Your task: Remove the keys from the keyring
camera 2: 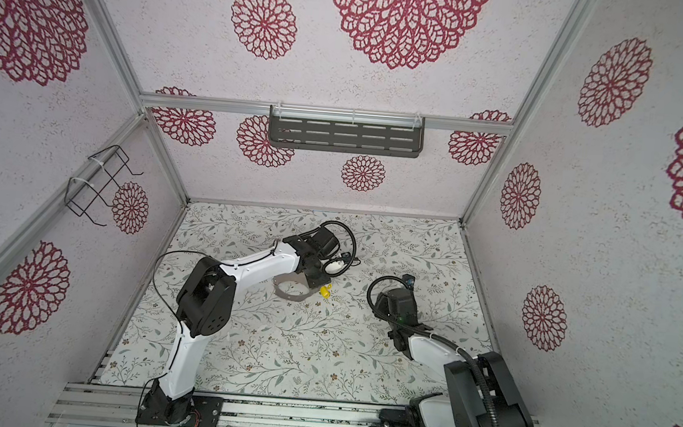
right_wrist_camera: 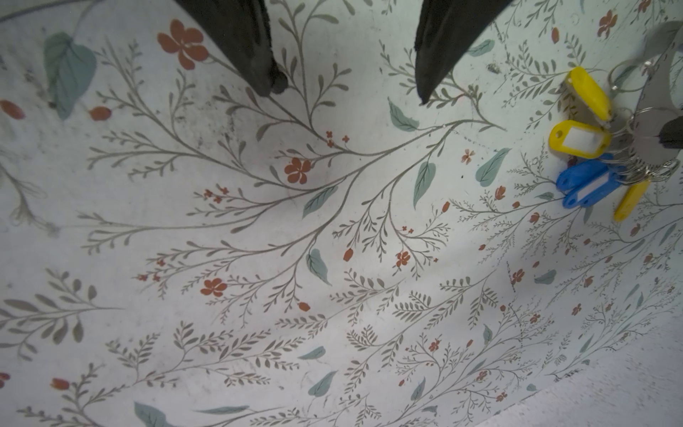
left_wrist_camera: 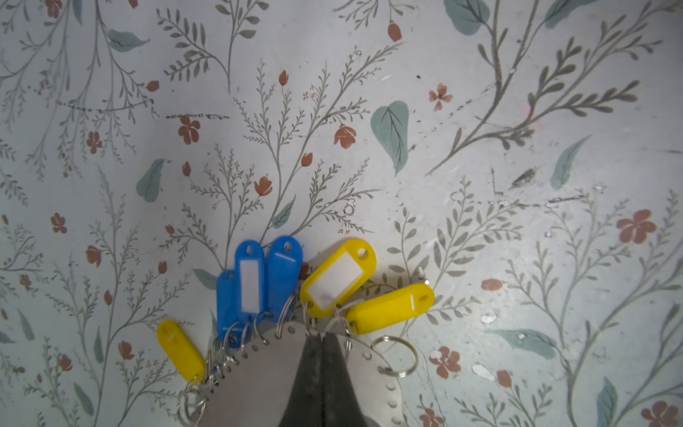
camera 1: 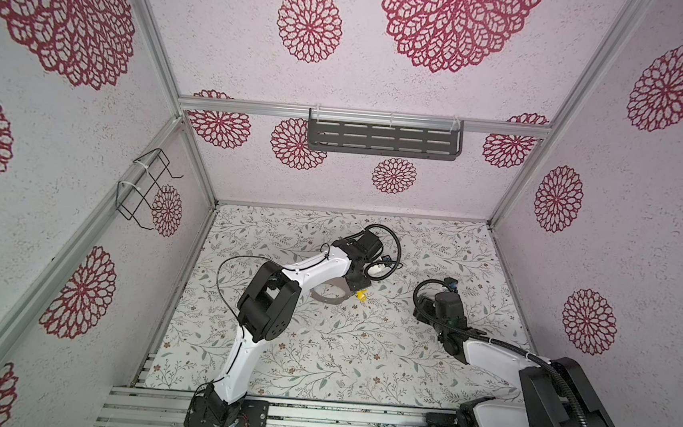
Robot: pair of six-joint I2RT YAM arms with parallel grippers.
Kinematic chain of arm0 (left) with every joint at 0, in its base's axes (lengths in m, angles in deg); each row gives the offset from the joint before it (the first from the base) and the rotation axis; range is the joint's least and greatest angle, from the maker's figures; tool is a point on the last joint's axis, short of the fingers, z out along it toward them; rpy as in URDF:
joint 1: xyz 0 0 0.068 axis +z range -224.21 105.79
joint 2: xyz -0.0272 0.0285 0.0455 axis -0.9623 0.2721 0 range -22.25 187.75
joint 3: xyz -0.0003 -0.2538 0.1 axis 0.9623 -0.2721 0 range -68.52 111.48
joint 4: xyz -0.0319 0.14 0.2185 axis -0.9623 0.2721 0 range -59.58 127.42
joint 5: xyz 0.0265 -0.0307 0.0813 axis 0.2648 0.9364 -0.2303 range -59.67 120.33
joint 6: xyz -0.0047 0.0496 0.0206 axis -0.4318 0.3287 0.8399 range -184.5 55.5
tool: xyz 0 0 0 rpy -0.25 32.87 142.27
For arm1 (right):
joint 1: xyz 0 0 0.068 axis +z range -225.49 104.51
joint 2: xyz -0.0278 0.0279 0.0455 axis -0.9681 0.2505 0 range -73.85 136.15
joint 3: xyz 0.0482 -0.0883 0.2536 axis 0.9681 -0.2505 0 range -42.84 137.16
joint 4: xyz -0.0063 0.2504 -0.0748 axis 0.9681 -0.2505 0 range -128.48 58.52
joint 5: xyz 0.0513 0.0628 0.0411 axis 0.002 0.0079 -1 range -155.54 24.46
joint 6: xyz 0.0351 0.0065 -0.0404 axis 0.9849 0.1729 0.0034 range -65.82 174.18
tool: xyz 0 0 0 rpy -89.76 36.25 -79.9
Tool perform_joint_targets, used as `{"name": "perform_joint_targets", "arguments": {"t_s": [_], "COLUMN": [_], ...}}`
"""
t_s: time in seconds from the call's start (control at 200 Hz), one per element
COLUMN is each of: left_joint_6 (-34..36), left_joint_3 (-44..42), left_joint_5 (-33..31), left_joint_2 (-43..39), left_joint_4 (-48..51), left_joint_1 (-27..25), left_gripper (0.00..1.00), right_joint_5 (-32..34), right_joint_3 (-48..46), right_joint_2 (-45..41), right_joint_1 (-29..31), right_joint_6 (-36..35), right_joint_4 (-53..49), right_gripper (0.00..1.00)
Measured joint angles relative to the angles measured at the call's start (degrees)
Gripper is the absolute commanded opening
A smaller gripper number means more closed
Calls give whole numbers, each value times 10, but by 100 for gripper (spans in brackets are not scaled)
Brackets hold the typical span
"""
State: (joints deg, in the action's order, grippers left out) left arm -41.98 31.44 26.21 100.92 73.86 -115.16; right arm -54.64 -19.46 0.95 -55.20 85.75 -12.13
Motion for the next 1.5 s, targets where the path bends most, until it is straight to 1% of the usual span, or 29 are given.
{"name": "perform_joint_targets", "arguments": {"t_s": [0.11, 0.37, 0.49, 0.56, 0.635, 0.686, 0.741, 0.776, 0.891, 0.991, 1.171, 1.256, 1.361, 1.501], "left_joint_6": [-18, -63, -81, -93, -104, -110, -116, -119, -128, -133, -140, -141, -141, -142], "left_joint_3": [-36, -123, -162, -175, -181, -182, -183, -184, -194, -203, -206, -206, -206, -206], "left_joint_5": [7, 22, 24, 26, 34, 39, 48, 54, 77, 93, 119, 127, 130, 140], "left_joint_2": [-47, -186, -221, -230, -238, -245, -255, -263, -294, -318, -336, -337, -337, -342], "left_joint_4": [-21, -99, -127, -136, -144, -147, -155, -162, -187, -207, -223, -224, -224, -226], "left_joint_1": [0, 0, 0, 0, 0, 0, 0, 0, 0, 2, 4, 4, 4, 5], "left_gripper": [0, 0, 0, 0, 0, 0, 0, 0, 0, 0, 0, 0, 0, 0], "right_joint_5": [2, 5, 4, -12, -49, -83, -126, -150, -243, -315, -433, -465, -497, -524], "right_joint_3": [0, -8, -8, 2, 32, 60, 90, 107, 156, 185, 198, 198, 198, 198], "right_joint_2": [-1, -3, -3, -12, -38, -66, -103, -125, -179, -179, -117, -96, -81, -68], "right_joint_1": [0, 0, 0, -3, -7, -8, -9, -10, -17, -23, -25, -25, -25, -25], "right_joint_6": [0, 2, 6, 2, -10, -18, -25, -29, -31, -23, 17, 32, 45, 51], "right_joint_4": [0, 25, 28, 0, -52, -80, -98, -103, -101, -87, -42, -26, -1, 30], "right_gripper": [62, 62, 62, 63, 60, 53, 41, 35, 26, 24, 23, 22, 18, 17]}}
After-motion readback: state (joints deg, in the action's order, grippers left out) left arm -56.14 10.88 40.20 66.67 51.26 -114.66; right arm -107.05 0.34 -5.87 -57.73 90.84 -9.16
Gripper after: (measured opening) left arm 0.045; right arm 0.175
